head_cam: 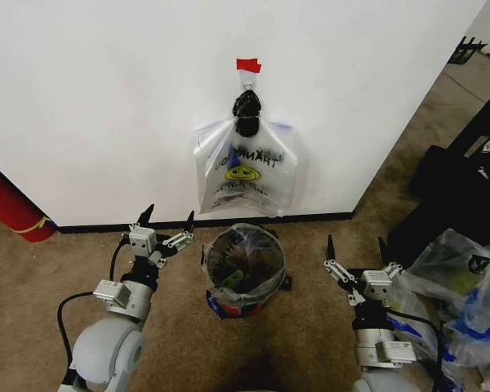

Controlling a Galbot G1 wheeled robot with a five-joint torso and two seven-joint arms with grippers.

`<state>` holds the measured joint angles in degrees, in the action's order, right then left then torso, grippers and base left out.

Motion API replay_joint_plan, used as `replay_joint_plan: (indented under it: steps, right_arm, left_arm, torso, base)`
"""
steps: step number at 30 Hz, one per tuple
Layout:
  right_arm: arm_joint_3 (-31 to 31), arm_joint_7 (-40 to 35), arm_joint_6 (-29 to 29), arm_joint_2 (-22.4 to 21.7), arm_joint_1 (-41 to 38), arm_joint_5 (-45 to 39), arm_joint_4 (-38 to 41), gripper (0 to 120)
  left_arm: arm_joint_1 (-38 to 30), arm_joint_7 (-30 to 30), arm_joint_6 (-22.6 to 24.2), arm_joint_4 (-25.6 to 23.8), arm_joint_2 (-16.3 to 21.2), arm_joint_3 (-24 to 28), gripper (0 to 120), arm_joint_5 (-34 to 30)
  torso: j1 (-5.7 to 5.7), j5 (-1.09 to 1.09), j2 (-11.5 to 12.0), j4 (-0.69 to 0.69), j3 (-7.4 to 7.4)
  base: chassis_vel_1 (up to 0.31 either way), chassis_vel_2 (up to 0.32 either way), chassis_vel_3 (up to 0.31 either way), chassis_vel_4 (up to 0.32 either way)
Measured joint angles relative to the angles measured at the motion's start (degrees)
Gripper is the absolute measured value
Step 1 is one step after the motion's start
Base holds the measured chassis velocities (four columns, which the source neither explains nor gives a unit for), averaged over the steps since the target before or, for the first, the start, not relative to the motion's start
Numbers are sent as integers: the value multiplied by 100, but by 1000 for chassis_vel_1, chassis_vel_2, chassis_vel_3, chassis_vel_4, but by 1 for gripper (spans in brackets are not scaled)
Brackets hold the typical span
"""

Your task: Pick up the garbage bag from the wall and place it over the trash bin.

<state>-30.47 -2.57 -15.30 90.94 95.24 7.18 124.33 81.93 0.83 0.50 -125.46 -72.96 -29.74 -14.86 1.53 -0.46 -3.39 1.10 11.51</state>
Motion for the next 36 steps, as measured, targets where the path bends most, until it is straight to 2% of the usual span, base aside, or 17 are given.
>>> replay_joint_plan:
  steps: [6, 12, 26, 36]
  right_arm:
    - [32, 154, -107, -5, 28, 33, 83, 100]
    - [11, 169, -196, -9, -8, 92, 89, 100]
    - [64, 168, -191, 17, -261, 107, -153, 100]
    - [110, 178, -211, 33, -293, 151, -241, 100]
  left_arm:
    - [140, -6, 27, -244, -56, 39, 100, 201]
    - [171, -30, 46, -265, -110, 57, 100, 329]
    - [300, -34, 179, -591, -54, 168, 100, 319]
    - [298, -35, 21, -378, -99, 164, 100, 578]
  torso:
    - [0, 0, 0, 0, 0]
    - [0, 0, 0, 0, 0]
    - [0, 1, 0, -1, 0]
    - [0, 0, 0, 0, 0]
  base:
    - [0, 0, 0, 0]
    - [0, 0, 0, 0]
    - [0, 0, 0, 0]
    - [0, 0, 0, 0]
